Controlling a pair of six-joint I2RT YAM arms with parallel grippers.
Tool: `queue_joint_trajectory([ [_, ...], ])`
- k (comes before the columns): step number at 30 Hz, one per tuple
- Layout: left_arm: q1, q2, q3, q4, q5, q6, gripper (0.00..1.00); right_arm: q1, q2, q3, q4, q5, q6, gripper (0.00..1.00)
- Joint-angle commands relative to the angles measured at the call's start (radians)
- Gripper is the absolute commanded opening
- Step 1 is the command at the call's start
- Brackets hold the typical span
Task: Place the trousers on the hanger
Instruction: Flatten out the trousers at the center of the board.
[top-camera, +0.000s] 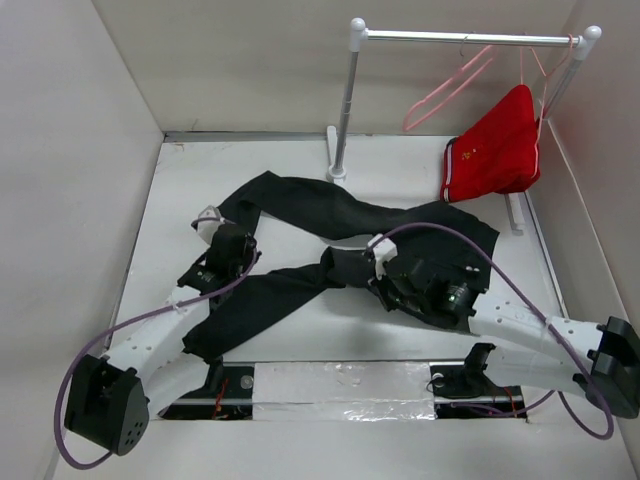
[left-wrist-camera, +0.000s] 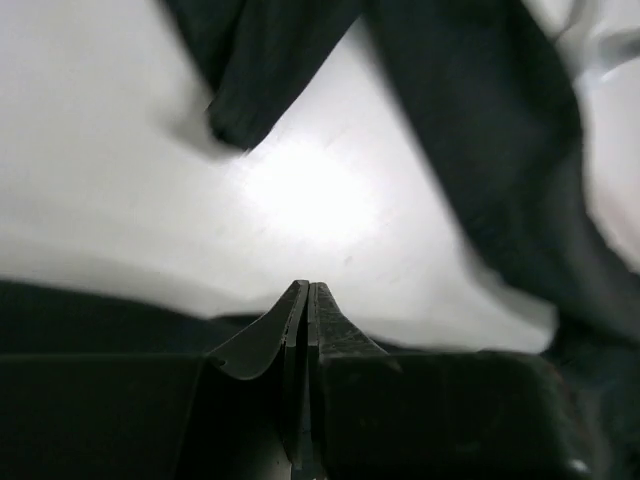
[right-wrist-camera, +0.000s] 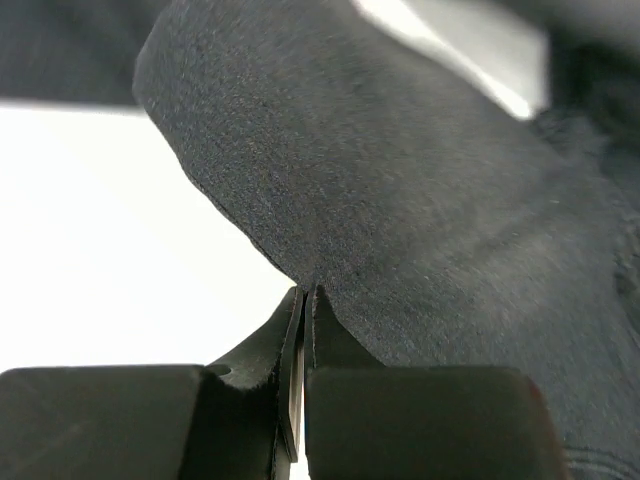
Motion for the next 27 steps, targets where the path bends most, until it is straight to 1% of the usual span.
queue_joint_trajectory([
  [1,0.025,-0.032,0.100,-0.027,-0.129,0.057,0.00,0.112,-0.051,0.063,-0.181,-0.041,0.046,0.00],
  [2,0.035,-0.049,0.099,-0.040,-0.129,0.061,0.00,0.138,-0.062,0.086,-0.227,-0.021,0.049,0.00],
  [3,0.044,-0.070,0.096,-0.049,-0.158,0.063,0.12,0.161,-0.067,0.106,-0.262,0.000,0.050,0.00],
  [4,0.044,-0.112,0.081,-0.049,-0.154,0.060,0.19,0.183,-0.070,0.124,-0.299,0.034,0.064,0.00],
  [5,0.058,-0.127,0.070,-0.008,-0.142,0.063,0.26,0.213,-0.070,0.147,-0.363,0.062,0.075,0.00],
  [6,0.058,-0.139,0.058,0.020,-0.119,0.062,0.40,0.214,-0.068,0.179,-0.381,0.072,0.081,0.00],
  [8,0.058,-0.121,0.033,0.101,-0.114,0.017,0.58,0.214,-0.076,0.164,-0.346,0.108,0.098,0.00],
  [9,0.067,-0.092,0.036,0.130,-0.102,0.012,0.64,0.203,-0.074,0.143,-0.329,0.108,0.096,0.00],
  [10,0.067,-0.013,0.060,0.152,-0.105,0.003,0.64,0.203,-0.071,0.138,-0.315,0.112,0.096,0.06],
  [11,0.076,0.029,0.077,0.146,-0.105,-0.010,0.63,0.203,-0.061,0.138,-0.313,0.137,0.109,0.12],
  [12,0.113,0.075,0.094,0.144,-0.072,-0.024,0.60,0.203,-0.055,0.138,-0.315,0.135,0.109,0.22],
  [13,0.134,0.140,0.105,0.168,-0.054,-0.030,0.59,0.194,-0.048,0.144,-0.315,0.129,0.106,0.45],
  [14,0.177,0.161,0.102,0.191,-0.039,-0.043,0.57,0.194,-0.048,0.143,-0.294,0.137,0.095,0.52],
  [15,0.177,0.176,0.093,0.225,-0.045,-0.047,0.57,0.194,-0.051,0.140,-0.274,0.149,0.089,0.58],
  [16,0.217,0.201,0.078,0.282,-0.054,-0.058,0.57,0.185,-0.054,0.144,-0.226,0.157,0.075,0.62],
  [18,0.275,0.230,0.082,0.313,-0.030,-0.072,0.57,0.163,-0.055,0.163,-0.185,0.145,0.032,0.62],
  [19,0.327,0.265,0.091,0.322,-0.012,-0.090,0.57,0.154,-0.051,0.175,-0.168,0.134,0.014,0.59],
  [20,0.348,0.282,0.096,0.354,0.013,-0.095,0.57,0.139,-0.050,0.204,-0.151,0.129,-0.018,0.53],
  [21,0.358,0.300,0.100,0.368,0.024,-0.101,0.57,0.128,-0.045,0.210,-0.133,0.135,-0.037,0.44],
  [22,0.368,0.339,0.105,0.376,0.021,-0.119,0.57,0.119,-0.039,0.209,-0.100,0.132,-0.061,0.15],
  [23,0.387,0.362,0.122,0.386,0.027,-0.119,0.57,0.097,-0.032,0.204,-0.035,0.117,-0.093,0.04],
  [24,0.388,0.389,0.136,0.379,0.030,-0.121,0.57,0.085,-0.018,0.206,-0.014,0.073,-0.101,0.00],
  [26,0.405,0.463,0.172,0.368,0.044,-0.126,0.55,0.085,0.031,0.216,0.006,0.031,-0.109,0.00],
  [27,0.414,0.485,0.180,0.368,0.065,-0.126,0.52,0.085,0.047,0.221,0.016,0.011,-0.109,0.00],
])
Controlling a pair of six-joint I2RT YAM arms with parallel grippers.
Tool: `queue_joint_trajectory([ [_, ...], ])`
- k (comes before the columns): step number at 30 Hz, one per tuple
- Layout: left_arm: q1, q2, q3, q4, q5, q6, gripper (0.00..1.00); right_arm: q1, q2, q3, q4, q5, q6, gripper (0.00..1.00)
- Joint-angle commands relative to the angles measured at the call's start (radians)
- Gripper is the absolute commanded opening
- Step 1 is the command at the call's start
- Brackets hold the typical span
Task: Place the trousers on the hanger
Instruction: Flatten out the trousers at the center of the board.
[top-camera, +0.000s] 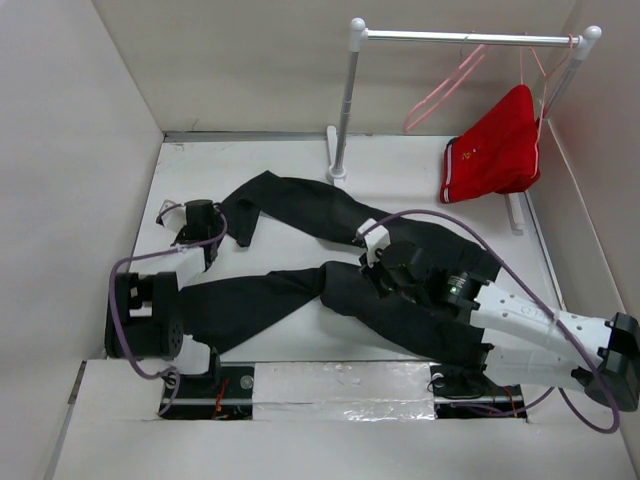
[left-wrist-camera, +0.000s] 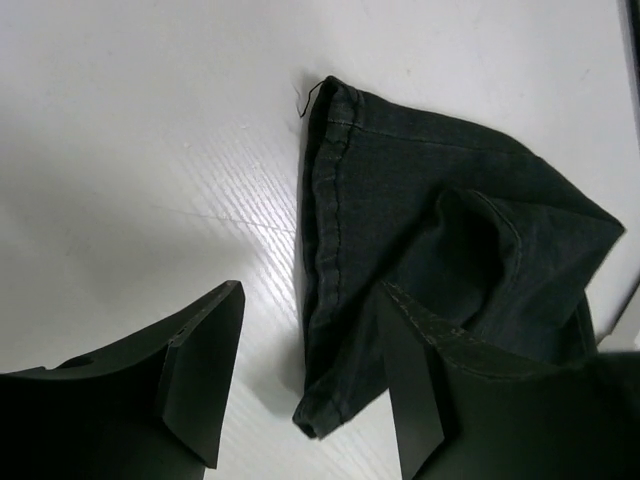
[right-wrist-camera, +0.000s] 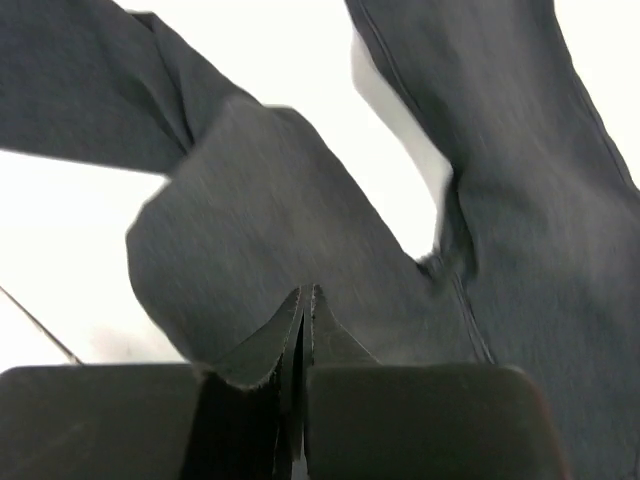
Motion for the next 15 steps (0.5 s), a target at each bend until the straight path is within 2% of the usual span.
queue_joint_trajectory([
  [1,0.017,0.080,0.076,0.042,0.060,-0.022,0.51,-0.003,0.051,0.040,0.127,-0.073,-0.054,0.00],
  [3,0.017,0.105,0.086,0.045,0.074,-0.014,0.51,-0.003,0.063,0.020,0.169,-0.068,-0.039,0.06],
  [4,0.017,0.134,0.093,0.048,0.081,-0.010,0.51,-0.003,0.063,0.010,0.194,-0.070,-0.034,0.14],
  [6,0.017,0.174,0.144,0.024,0.092,0.003,0.51,-0.003,0.066,-0.006,0.266,-0.086,-0.045,0.20],
  [8,0.017,0.226,0.185,0.004,0.103,0.004,0.46,-0.003,0.077,0.006,0.271,-0.084,-0.032,0.26],
  [9,0.017,0.240,0.198,-0.002,0.100,0.006,0.36,-0.003,0.084,0.014,0.265,-0.067,-0.028,0.27],
  [10,0.017,0.258,0.213,0.004,0.100,0.009,0.18,-0.003,0.086,0.019,0.268,-0.059,-0.028,0.28],
  [11,0.017,0.268,0.219,0.016,0.100,0.018,0.18,-0.003,0.089,0.019,0.272,-0.059,-0.031,0.29],
  [12,0.017,0.278,0.233,0.019,0.098,0.024,0.06,-0.003,0.089,0.017,0.276,-0.054,-0.034,0.29],
  [13,0.017,0.306,0.251,0.011,0.094,0.036,0.00,-0.012,0.084,0.017,0.277,-0.045,-0.037,0.29],
  [15,0.049,0.335,0.346,-0.047,0.091,0.065,0.00,-0.012,0.072,0.014,0.269,-0.016,-0.031,0.29],
])
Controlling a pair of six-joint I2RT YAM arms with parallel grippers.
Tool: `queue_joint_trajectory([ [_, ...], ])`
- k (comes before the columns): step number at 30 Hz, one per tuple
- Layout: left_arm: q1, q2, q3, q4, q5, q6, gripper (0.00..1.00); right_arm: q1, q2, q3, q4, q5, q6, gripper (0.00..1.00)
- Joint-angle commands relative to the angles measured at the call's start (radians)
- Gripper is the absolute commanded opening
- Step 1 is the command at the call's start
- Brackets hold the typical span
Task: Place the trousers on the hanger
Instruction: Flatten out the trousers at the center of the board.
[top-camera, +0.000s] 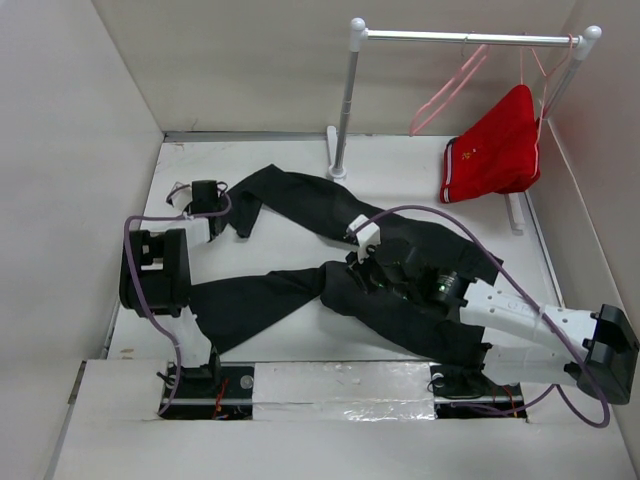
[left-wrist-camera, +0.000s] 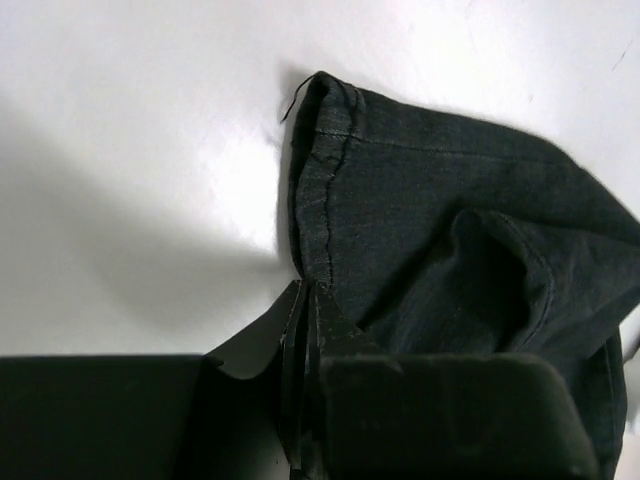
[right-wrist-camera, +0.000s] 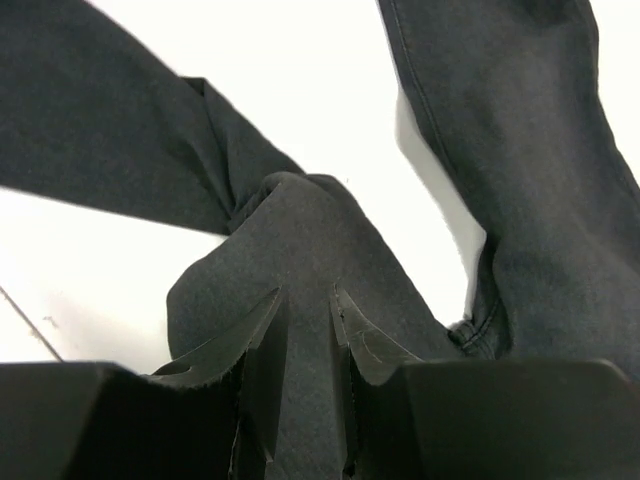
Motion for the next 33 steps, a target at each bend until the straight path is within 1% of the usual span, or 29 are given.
queue_joint_trajectory([
  [1,0.043,0.033,0.138,-0.048,-0.003,0.057,0.00,-0.006,-0.030,0.012,0.075,0.045,-0.003,0.29],
  [2,0.069,0.032,0.199,-0.073,-0.003,0.091,0.00,-0.015,-0.040,-0.009,0.092,0.046,-0.004,0.29],
  [4,0.094,0.011,0.256,-0.092,-0.039,0.122,0.00,-0.024,-0.058,-0.029,0.101,0.055,-0.001,0.29],
  [5,0.108,0.004,0.329,-0.119,-0.051,0.160,0.00,-0.037,-0.075,-0.037,0.101,0.060,0.013,0.29],
  [7,0.146,-0.006,0.416,-0.167,-0.094,0.197,0.00,-0.052,-0.089,-0.069,0.107,0.055,0.027,0.29],
  [8,0.155,-0.009,0.500,-0.200,-0.106,0.212,0.00,-0.069,-0.101,-0.084,0.138,0.049,0.024,0.29],
  [9,0.166,-0.009,0.538,-0.222,-0.120,0.254,0.00,-0.083,-0.104,-0.098,0.149,0.034,0.023,0.29],
  [11,0.166,-0.014,0.633,-0.224,-0.134,0.315,0.00,-0.095,-0.109,-0.115,0.150,0.028,0.031,0.30],
  [12,0.166,-0.012,0.664,-0.221,-0.122,0.382,0.00,-0.095,-0.107,-0.117,0.150,0.017,0.036,0.30],
  [13,0.166,0.006,0.701,-0.237,-0.131,0.406,0.00,-0.104,-0.106,-0.118,0.149,0.008,0.034,0.30],
  [14,0.166,0.015,0.771,-0.277,-0.146,0.421,0.00,-0.104,-0.101,-0.117,0.150,0.000,0.028,0.30],
  [16,0.166,0.030,0.790,-0.273,-0.189,0.465,0.00,-0.104,-0.084,-0.111,0.150,-0.003,0.020,0.30],
  [17,0.166,0.030,0.771,-0.245,-0.200,0.476,0.00,-0.113,-0.081,-0.098,0.140,0.002,0.023,0.30],
  [18,0.175,0.021,0.738,-0.209,-0.177,0.481,0.00,-0.113,-0.078,-0.098,0.143,0.009,0.025,0.30],
  [20,0.175,0.017,0.732,-0.195,-0.091,0.481,0.00,-0.113,-0.075,-0.107,0.161,-0.004,0.024,0.29],
  [22,0.175,0.001,0.738,-0.194,-0.051,0.457,0.00,-0.113,-0.064,-0.108,0.192,-0.021,0.005,0.28],
  [24,0.175,0.006,0.785,-0.199,-0.025,0.441,0.00,-0.113,-0.051,-0.085,0.166,-0.015,0.017,0.28],
  [25,0.175,0.036,0.822,-0.229,-0.036,0.440,0.00,-0.113,-0.048,-0.078,0.164,-0.015,0.019,0.28],
  [26,0.175,0.053,0.900,-0.295,-0.045,0.446,0.00,-0.113,-0.046,-0.077,0.164,-0.017,0.017,0.28],
  [27,0.175,0.073,0.933,-0.324,-0.057,0.450,0.00,-0.113,-0.046,-0.081,0.166,-0.018,0.014,0.28],
  [29,0.175,0.118,0.967,-0.364,-0.066,0.456,0.00,-0.113,-0.047,-0.083,0.166,-0.001,0.013,0.29],
  [30,0.175,0.132,0.965,-0.366,-0.079,0.461,0.00,-0.113,-0.049,-0.083,0.164,0.015,0.019,0.29],
  [33,0.175,0.193,0.987,-0.369,-0.103,0.472,0.00,-0.123,-0.055,-0.081,0.164,0.003,0.016,0.29],
])
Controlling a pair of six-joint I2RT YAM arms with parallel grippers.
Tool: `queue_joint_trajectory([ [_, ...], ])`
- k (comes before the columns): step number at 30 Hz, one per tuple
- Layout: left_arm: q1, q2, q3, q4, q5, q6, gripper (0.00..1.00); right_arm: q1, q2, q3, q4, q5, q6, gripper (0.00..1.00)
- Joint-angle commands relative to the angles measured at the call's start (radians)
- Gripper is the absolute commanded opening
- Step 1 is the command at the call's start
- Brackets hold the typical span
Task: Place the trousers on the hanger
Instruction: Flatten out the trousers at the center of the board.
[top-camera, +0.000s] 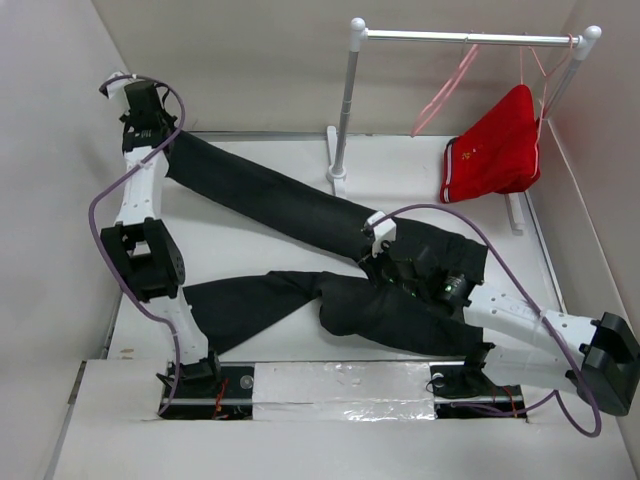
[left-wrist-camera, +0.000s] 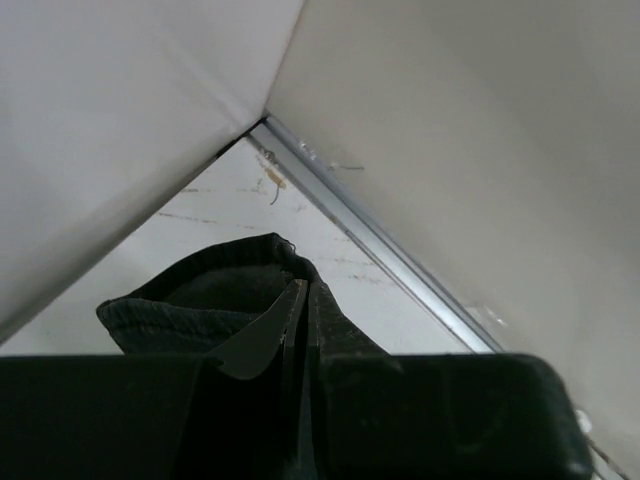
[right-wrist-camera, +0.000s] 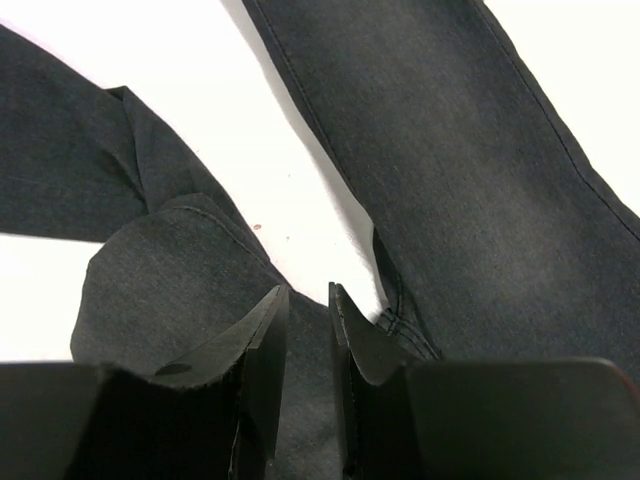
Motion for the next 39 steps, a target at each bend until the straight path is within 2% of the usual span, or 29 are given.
queue_joint_trajectory([
  [1,0.006,0.086,0.065,-0.033,-0.040,0.032,0.00,-0.010,-0.013,0.040,0.054,0.007,-0.006,0.29],
  [2,0.006,0.117,0.129,-0.060,-0.040,0.037,0.00,-0.010,-0.013,0.046,0.054,0.007,-0.009,0.28],
  [3,0.006,0.152,0.175,-0.088,-0.032,0.042,0.13,-0.010,-0.013,0.052,0.054,-0.008,-0.008,0.25],
  [6,-0.004,0.278,0.368,-0.214,-0.021,0.049,0.38,-0.010,0.018,0.082,0.095,-0.112,-0.040,0.12],
  [7,-0.004,0.285,0.387,-0.223,-0.023,0.049,0.41,0.003,0.068,0.103,0.094,-0.132,-0.051,0.00],
  [9,-0.043,0.247,0.341,-0.173,-0.031,0.061,0.42,0.021,0.133,0.174,0.092,-0.156,-0.065,0.00],
  [12,-0.091,0.124,0.225,-0.067,-0.012,0.057,0.41,0.033,0.300,0.280,0.160,-0.311,-0.098,0.00],
  [15,-0.122,0.006,0.140,0.002,0.052,0.016,0.37,0.058,0.501,0.449,0.178,-0.443,-0.146,0.21],
  [16,-0.122,-0.055,0.120,0.016,0.073,0.005,0.36,0.073,0.550,0.491,0.180,-0.465,-0.161,0.38],
  [18,-0.132,-0.121,0.039,0.077,0.128,-0.030,0.34,0.087,0.706,0.572,0.172,-0.502,-0.198,0.51],
  [19,-0.144,-0.186,0.011,0.100,0.150,-0.035,0.33,0.096,0.758,0.668,0.151,-0.523,-0.207,0.55],
  [23,-0.176,-0.333,-0.116,0.205,0.209,-0.060,0.31,0.107,0.964,0.862,0.080,-0.591,-0.215,0.59],
  [28,-0.196,-0.473,-0.162,0.233,0.271,-0.069,0.31,0.167,1.198,1.106,-0.055,-0.642,-0.246,0.62],
  [33,-0.196,-0.568,-0.243,0.251,0.307,-0.070,0.31,0.208,1.300,1.235,-0.093,-0.623,-0.229,0.62],
  [36,-0.196,-0.619,-0.311,0.274,0.324,-0.084,0.30,0.208,1.337,1.244,-0.027,-0.619,-0.180,0.55],
  [37,-0.196,-0.629,-0.319,0.271,0.324,-0.084,0.30,0.208,1.346,1.269,-0.020,-0.619,-0.172,0.39],
  [39,-0.196,-0.634,-0.328,0.253,0.321,-0.078,0.30,0.208,1.355,1.284,0.019,-0.617,-0.142,0.21],
])
